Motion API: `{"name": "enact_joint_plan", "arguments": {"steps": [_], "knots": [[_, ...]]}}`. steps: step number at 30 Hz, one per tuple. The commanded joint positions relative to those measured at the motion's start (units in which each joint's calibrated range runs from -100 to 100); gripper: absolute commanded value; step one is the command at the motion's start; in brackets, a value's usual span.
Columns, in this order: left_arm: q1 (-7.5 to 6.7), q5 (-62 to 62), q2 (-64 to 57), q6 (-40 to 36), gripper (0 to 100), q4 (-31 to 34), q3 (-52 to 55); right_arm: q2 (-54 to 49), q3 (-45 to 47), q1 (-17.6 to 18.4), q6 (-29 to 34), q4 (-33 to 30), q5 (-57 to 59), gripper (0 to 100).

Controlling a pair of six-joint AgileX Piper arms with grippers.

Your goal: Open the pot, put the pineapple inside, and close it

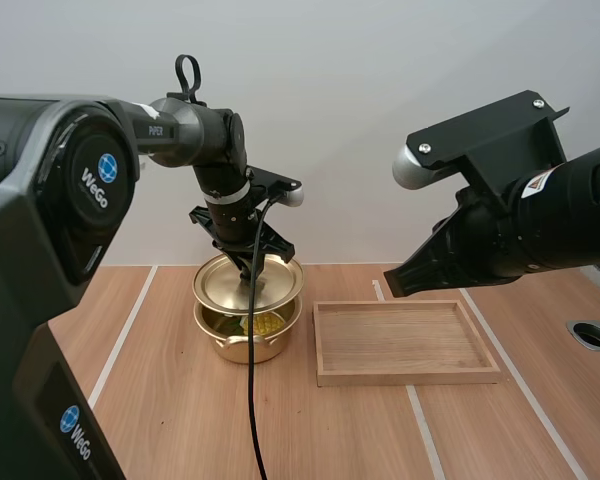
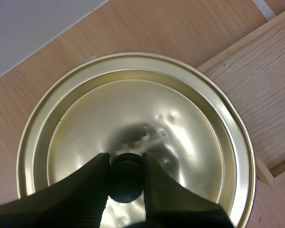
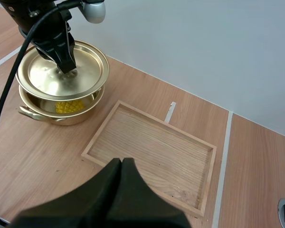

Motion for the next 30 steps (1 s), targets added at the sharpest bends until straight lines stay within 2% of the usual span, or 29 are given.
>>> {"name": "enact_joint_plan", "arguments": {"steps": [1,16,24,30], "knots": [[-0.2,-1.35,-0.06,-0.47,0,0.08,-0.62,-0.55,0.07,0.04,0.22,0.13,0.0,0],[-0.2,-0.83,3.26,-0.57,0,0.08,-0.62,-0.55,0.07,0.04,0.22,0.13,0.0,0],[-0.2,-8.05,4.36,-0.91,0,0.08,2.9,-0.55,0.07,0.04,0.22,0.13,0.0,0],[-0.2,-7.16,4.36,-0.91,0,0.08,4.15,-0.55,0.07,0.04,0.22,0.13,0.0,0]]}}
